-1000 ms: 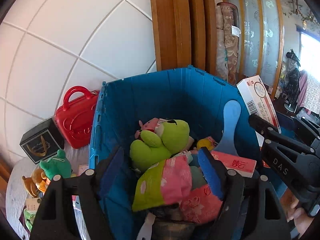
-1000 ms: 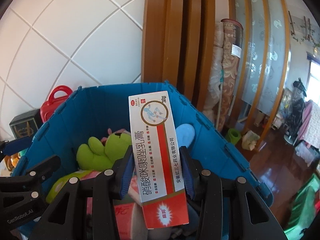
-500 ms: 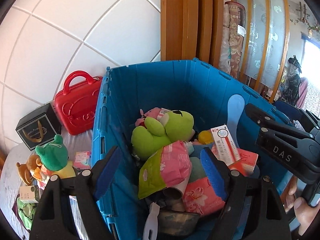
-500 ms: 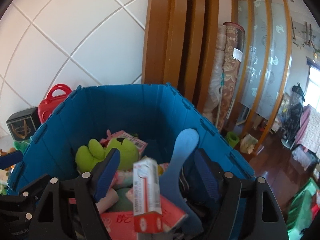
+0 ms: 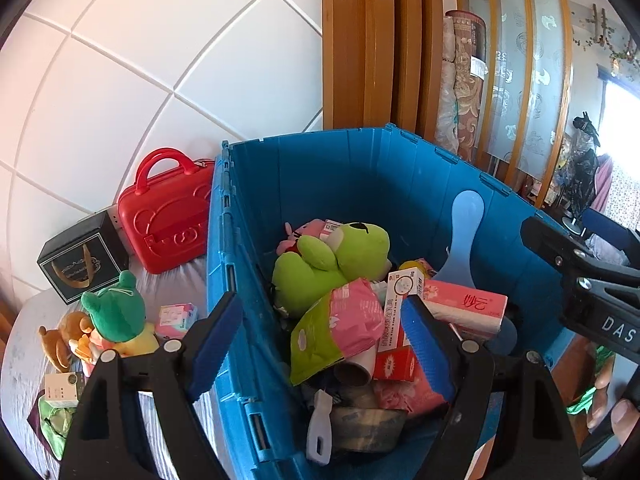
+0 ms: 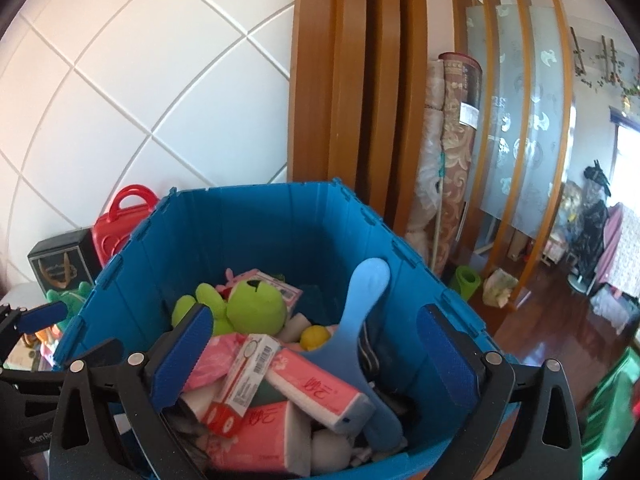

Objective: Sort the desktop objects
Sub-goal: 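Open both grippers to drop the wipes pack and ointment box, then move both open grippers back to the table pile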

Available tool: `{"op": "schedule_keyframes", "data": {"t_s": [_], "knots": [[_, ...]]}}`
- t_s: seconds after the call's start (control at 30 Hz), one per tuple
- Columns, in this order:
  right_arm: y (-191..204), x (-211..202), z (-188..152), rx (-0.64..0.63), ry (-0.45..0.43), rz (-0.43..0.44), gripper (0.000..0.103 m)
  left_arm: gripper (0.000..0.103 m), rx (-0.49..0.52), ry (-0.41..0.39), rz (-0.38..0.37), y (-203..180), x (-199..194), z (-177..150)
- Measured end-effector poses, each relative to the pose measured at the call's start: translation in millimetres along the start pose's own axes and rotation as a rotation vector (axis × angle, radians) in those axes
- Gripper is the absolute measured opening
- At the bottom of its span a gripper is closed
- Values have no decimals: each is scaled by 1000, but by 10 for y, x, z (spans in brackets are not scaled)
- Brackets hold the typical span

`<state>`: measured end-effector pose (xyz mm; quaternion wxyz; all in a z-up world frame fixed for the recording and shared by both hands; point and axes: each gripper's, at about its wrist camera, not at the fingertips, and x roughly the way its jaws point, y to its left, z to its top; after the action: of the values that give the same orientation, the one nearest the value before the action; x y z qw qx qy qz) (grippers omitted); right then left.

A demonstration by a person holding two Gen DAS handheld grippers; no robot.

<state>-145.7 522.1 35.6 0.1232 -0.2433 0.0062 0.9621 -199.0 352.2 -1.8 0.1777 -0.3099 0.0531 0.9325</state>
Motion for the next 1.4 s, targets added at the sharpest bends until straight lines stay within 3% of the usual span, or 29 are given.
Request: {"op": "schedule_keyframes", "data": {"t_s": [0.4,0.57,0.97,1.23,1.4], "knots": [[434,-234,-162,-21,2,92,103,82,-62,-3,51,559,-358,-236],[802,-320,-171,-49,-12,181,103,82,-111,30,126,943,-485,-428],[2259,-449,-159,-227,-27,416,103,82,-328,77,308,2325,-796,-1025],[3116,-345,-367,-315,45,502,103,82,-413,144,459,3223,-896,-1542],[3547,-50,-641,-361,130,523,103,82,-459,209,502,3711,-842,-1871]]}}
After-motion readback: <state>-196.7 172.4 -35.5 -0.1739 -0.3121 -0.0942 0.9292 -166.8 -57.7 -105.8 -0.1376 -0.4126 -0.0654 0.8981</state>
